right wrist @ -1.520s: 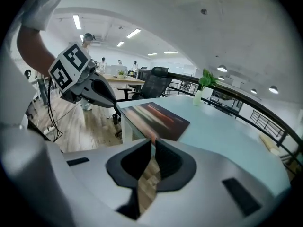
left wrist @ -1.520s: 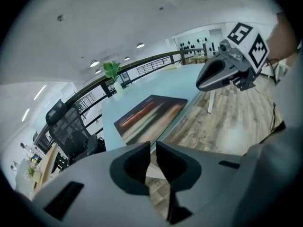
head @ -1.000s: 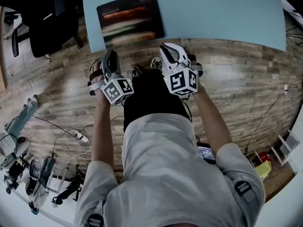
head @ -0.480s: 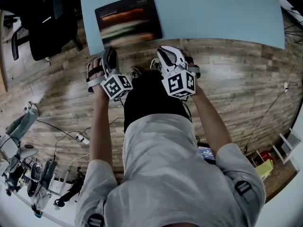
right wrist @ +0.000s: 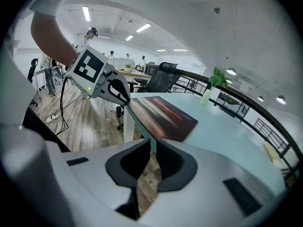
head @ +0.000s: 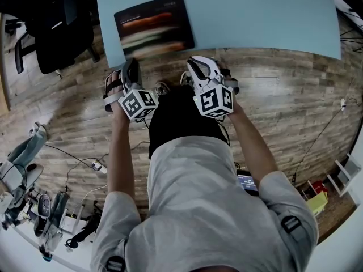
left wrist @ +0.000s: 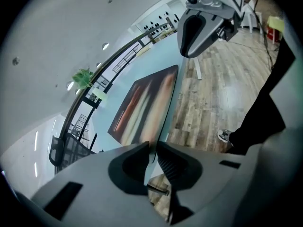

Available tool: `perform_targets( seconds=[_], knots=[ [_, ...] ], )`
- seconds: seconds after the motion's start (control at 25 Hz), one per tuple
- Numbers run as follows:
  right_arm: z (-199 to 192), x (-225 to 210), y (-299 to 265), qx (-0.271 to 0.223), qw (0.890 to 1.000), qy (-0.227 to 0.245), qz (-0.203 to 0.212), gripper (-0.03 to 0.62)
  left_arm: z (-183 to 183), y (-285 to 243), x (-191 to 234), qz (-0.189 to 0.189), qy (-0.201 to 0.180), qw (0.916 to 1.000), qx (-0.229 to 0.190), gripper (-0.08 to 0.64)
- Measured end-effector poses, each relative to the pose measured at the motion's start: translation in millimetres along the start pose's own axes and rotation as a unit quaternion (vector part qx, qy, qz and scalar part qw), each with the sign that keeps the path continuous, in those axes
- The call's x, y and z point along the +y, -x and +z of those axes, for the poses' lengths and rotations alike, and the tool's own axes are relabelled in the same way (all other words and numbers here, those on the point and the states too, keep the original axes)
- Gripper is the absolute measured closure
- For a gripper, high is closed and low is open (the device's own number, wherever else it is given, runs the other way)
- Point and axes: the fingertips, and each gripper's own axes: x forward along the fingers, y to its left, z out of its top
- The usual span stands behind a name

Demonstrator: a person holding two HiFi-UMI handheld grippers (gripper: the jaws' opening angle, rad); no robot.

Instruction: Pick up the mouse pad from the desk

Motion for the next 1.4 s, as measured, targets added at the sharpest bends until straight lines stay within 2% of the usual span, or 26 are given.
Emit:
perform_targets(
  seconds=[0.28,0.6,0.68,0.84,1.12,1.4],
  knots=[
    [3.0,-2.7,-5.5,-0.002,1.0,0.005,0.002,0.546,0.7,3.5,2.6,-0.008,0.032,0.9994,-0.01,0.528],
    [4.6,-11.1,-9.3,0.004,1.0,0.023,-0.002,0.545,3.8,6.2,7.2,-0.035,0.076,0.9965,-0.005,0.534],
    [5.8,-13.8,-9.9,0.012,0.999,0.042,-0.006,0.541,6.0,7.8,7.2,-0.044,0.093,0.9946,-0.006,0.534],
    [10.8,-17.8,-13.7,0.023,0.996,0.087,-0.013,0.535,8.1,10.2,9.8,-0.049,0.102,0.9935,-0.003,0.534],
    [1.7,-20.5,-30.4,0.051,0.99,0.128,0.003,0.503,13.1,15.0,17.7,-0.054,0.144,0.9881,-0.003,0.534],
    [1.5,-18.7,-45.9,0.069,0.979,0.19,0.018,0.472,17.4,18.1,28.7,-0.06,0.187,0.9806,-0.005,0.535]
  ],
)
